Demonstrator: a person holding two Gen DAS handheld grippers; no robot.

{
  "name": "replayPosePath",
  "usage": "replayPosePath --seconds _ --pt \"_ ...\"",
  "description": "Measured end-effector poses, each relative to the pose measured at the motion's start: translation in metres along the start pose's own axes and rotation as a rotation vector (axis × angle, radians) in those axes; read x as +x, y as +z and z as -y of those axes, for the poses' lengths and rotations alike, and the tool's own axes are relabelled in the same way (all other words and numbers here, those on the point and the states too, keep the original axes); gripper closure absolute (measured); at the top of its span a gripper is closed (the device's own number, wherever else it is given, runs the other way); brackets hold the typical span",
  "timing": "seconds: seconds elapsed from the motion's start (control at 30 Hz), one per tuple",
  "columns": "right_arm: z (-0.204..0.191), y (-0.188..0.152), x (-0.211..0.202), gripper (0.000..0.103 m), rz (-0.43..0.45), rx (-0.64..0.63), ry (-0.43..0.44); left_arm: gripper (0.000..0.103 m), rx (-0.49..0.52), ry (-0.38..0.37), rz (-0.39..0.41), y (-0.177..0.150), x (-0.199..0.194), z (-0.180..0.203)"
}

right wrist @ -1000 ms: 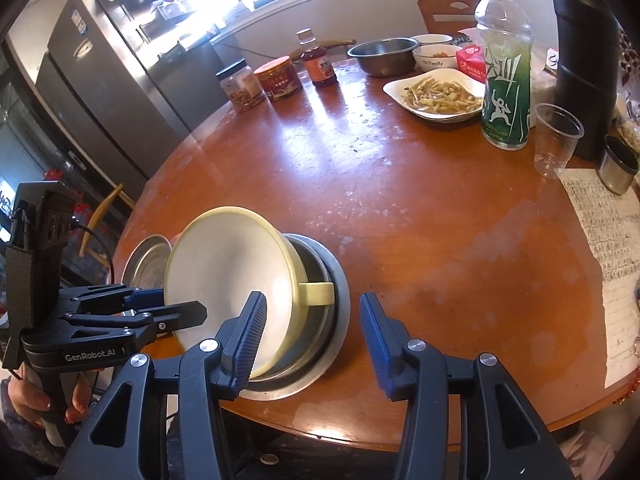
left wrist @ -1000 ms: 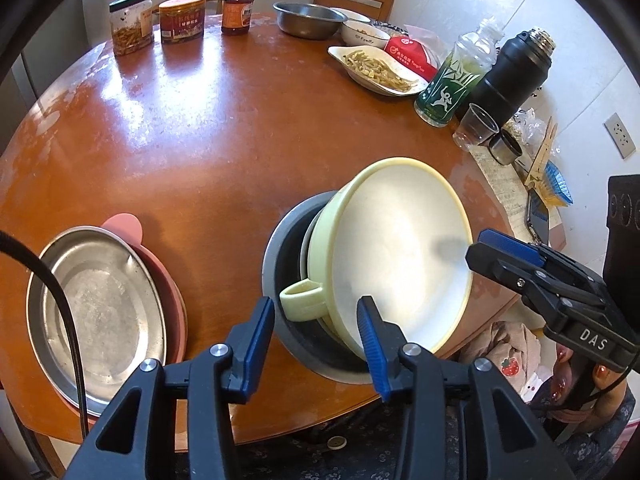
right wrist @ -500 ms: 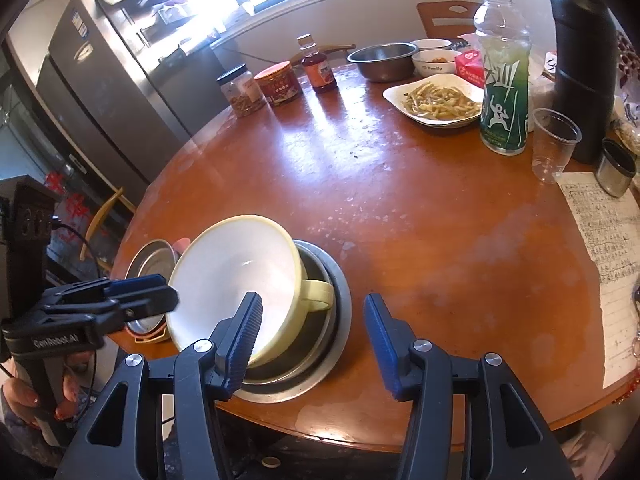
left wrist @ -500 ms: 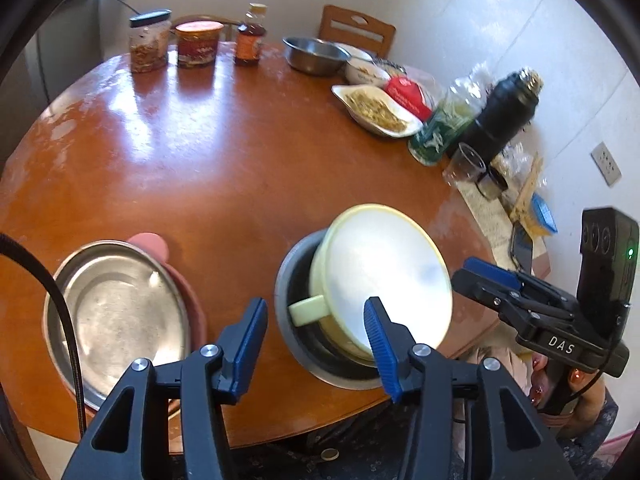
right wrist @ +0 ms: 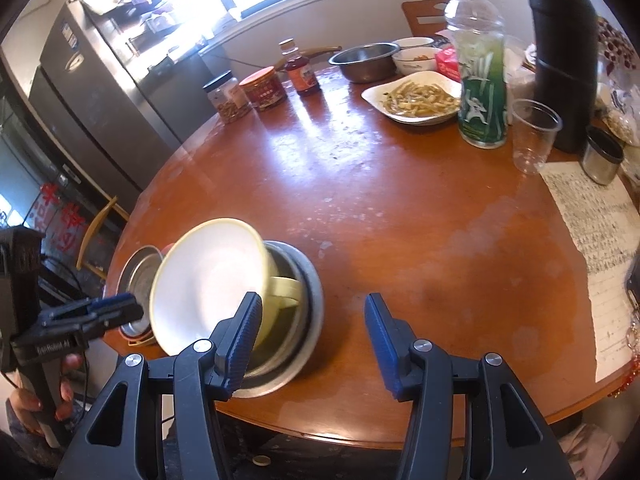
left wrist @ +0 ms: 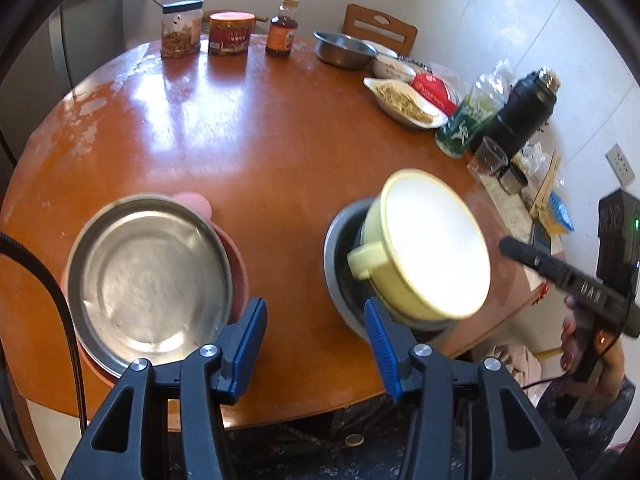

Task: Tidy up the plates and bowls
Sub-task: 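Lower the cream bowl into the steel bowls, open both tools and withdraw, then close both tools on the rim of the large steel basin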

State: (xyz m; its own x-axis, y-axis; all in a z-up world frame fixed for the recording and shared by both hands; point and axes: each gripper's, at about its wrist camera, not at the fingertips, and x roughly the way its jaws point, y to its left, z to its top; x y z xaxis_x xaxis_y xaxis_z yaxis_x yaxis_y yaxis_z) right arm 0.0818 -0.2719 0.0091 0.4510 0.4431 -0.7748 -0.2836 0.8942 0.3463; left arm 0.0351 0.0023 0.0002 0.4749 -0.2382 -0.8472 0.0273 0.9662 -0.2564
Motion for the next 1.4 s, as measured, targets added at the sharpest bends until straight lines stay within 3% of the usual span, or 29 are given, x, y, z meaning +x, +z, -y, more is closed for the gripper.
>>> replayPosePath --seconds 0.33,0.57,1.4 --pt "0.020 -0.013 0.014 0.049 -0.055 0.010 0.028 0.052 -0.037 -0.027 -0.035 -0.013 0.027 0.007" --pt "0.022 -0.010 0.032 0.060 -0.091 0.003 0.068 0.052 -0.052 -0.034 -0.046 -0.012 0.036 0.008" --pt "0.031 0.000 0.058 0.075 -0.143 -0.006 0.199 0.055 -0.156 -0.063 -0.054 -0.004 0.059 -0.009"
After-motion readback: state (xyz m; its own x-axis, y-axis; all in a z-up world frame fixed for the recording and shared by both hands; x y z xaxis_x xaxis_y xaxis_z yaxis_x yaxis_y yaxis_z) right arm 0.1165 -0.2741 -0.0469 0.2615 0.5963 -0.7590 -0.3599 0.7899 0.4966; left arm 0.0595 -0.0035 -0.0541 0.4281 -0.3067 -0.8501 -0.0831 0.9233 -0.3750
